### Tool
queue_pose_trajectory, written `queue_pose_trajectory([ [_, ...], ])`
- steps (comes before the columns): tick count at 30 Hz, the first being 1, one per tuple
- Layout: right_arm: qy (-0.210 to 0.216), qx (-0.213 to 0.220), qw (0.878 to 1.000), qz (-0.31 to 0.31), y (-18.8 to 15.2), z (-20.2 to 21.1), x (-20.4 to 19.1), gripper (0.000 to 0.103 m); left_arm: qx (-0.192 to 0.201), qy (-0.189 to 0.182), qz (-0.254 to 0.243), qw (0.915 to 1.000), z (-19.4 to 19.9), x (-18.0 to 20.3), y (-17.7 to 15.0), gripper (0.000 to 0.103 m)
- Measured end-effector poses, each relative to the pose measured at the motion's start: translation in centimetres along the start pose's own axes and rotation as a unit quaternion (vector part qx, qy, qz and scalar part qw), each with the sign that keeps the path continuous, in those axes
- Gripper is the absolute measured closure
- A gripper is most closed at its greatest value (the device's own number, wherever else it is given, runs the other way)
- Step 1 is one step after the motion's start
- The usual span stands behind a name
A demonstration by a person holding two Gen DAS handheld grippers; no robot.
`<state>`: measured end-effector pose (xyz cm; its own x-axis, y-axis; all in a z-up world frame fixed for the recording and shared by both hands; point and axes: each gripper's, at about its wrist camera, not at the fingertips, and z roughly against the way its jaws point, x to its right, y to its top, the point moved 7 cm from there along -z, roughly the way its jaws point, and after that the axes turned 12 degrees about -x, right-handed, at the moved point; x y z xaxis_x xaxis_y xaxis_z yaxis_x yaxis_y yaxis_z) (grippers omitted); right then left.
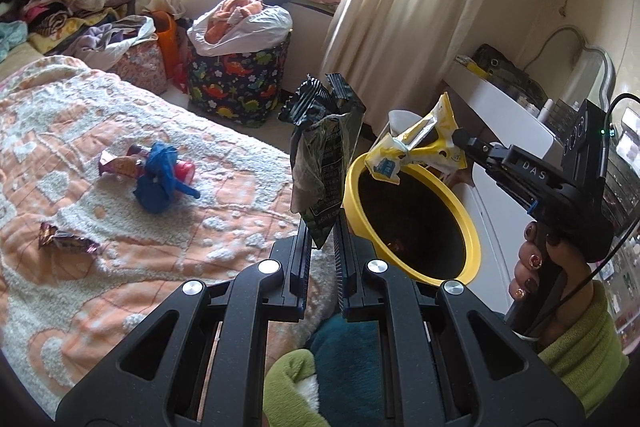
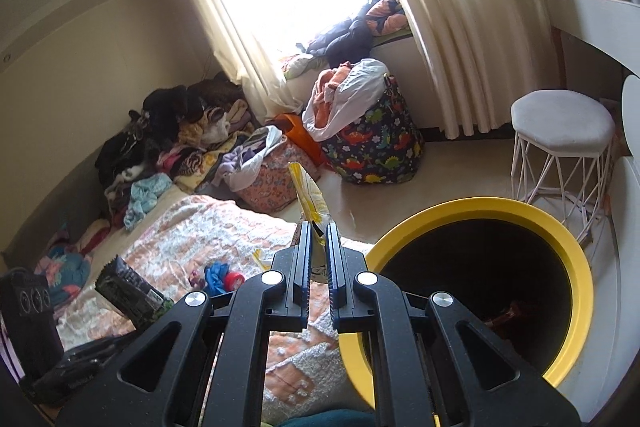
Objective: Collect trash
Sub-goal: 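Carry the yellow and black snack bags in both tools over the yellow bin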
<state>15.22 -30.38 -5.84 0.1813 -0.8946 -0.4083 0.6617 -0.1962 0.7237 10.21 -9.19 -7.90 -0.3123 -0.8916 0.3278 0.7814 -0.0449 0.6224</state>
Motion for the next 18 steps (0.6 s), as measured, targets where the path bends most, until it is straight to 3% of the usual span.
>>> queue_pose_trajectory([
  [18, -0.038, 0.035, 0.998, -0.040, 1.1, 2.5, 4.9, 0.096, -0.011, -0.019, -0.047, 0.9986, -2.6, 4.4, 1.2, 0.096],
])
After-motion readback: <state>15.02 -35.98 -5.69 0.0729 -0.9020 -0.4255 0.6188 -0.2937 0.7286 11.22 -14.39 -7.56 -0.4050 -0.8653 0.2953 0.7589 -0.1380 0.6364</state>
